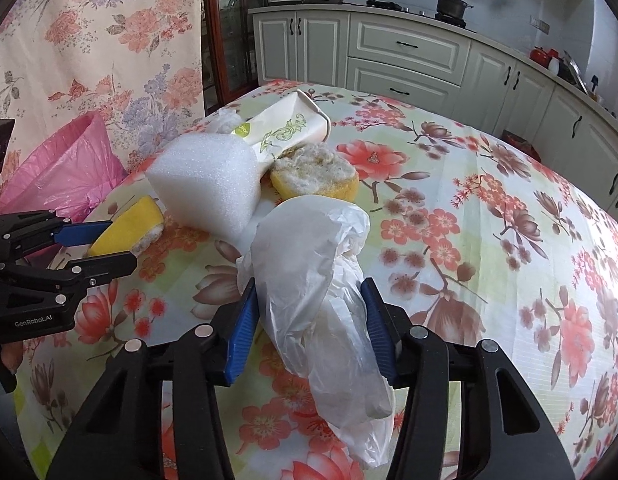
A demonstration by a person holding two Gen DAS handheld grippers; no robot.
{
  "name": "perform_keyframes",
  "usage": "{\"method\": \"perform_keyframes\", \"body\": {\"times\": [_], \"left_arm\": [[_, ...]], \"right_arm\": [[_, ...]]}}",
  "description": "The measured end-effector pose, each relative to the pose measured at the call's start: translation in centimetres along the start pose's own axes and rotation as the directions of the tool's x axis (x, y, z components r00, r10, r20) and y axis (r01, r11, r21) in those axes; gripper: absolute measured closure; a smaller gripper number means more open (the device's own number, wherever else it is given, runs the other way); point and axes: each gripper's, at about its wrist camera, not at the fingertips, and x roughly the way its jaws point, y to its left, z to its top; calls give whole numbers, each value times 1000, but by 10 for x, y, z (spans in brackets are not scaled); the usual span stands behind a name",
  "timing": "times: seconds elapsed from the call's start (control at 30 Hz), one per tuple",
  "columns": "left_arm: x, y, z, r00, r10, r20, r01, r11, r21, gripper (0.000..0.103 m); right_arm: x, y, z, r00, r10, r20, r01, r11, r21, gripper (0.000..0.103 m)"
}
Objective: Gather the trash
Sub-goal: 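Grasp the yellow sponge with the left tool while the right tool grasps the white plastic bag, then carry the sponge and plastic bag to the pink bin and release both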
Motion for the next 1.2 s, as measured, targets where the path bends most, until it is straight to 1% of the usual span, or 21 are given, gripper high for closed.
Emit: {"method": "perform_keyframes", "body": {"times": [0.33, 0.7, 0.93, 1.2], "left_arm": [[-24, 0, -3, 999, -7, 41, 7, 1000, -5, 59], [-60, 8, -6, 995, 6, 99, -4, 1000, -23, 60], [-88, 22, -6, 988, 28, 151, -21, 999, -48, 60], [-119, 43, -7, 977, 62, 205, -46, 996, -79, 60]], "right_arm": [[-20, -6, -4, 999, -4, 37, 3, 999, 39, 55], [-43, -6, -3, 997, -8, 78, 4, 999, 52, 55], [-65, -4, 5, 992, -10, 123, 3, 998, 58, 55], [-85, 11, 19, 985, 3, 172, -10, 999, 39, 55]]}}
